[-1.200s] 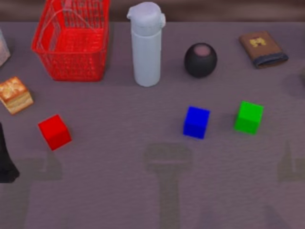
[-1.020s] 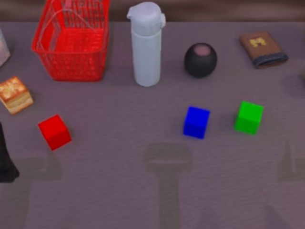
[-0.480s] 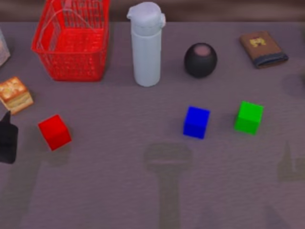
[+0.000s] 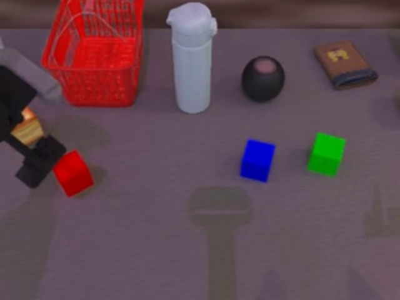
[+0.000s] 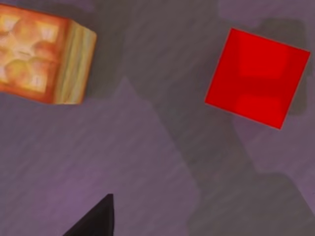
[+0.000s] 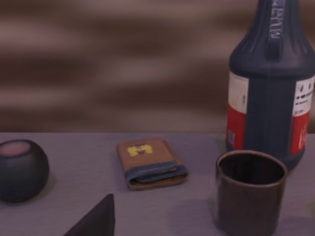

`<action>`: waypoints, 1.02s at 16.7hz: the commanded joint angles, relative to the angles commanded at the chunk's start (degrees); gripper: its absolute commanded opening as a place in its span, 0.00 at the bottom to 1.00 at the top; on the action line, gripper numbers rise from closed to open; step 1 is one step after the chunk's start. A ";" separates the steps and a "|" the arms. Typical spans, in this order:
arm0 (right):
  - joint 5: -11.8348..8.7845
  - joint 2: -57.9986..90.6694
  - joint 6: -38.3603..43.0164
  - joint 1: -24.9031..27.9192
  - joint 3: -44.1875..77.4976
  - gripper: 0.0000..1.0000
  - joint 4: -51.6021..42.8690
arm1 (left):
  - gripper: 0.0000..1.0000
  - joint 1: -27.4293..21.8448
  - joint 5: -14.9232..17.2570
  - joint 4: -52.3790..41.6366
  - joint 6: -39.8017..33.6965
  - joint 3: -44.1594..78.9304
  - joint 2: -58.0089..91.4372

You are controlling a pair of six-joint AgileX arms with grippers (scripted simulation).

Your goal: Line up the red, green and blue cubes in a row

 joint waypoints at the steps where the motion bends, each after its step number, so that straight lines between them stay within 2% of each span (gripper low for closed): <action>1: 0.00 0.00 0.00 0.00 0.00 1.00 0.00 | 1.00 -0.41 -0.01 -2.78 2.04 3.73 5.46; 5: 0.00 0.00 0.00 0.00 0.00 1.00 0.00 | 1.00 -1.77 -0.08 -11.71 8.88 16.78 22.87; 8: 0.00 0.00 0.00 0.00 0.00 1.00 0.00 | 1.00 -2.42 -0.11 -15.69 12.20 23.45 30.34; 17: 0.00 0.00 0.00 0.00 0.00 1.00 0.00 | 1.00 -2.47 -0.13 -16.03 13.50 25.30 33.19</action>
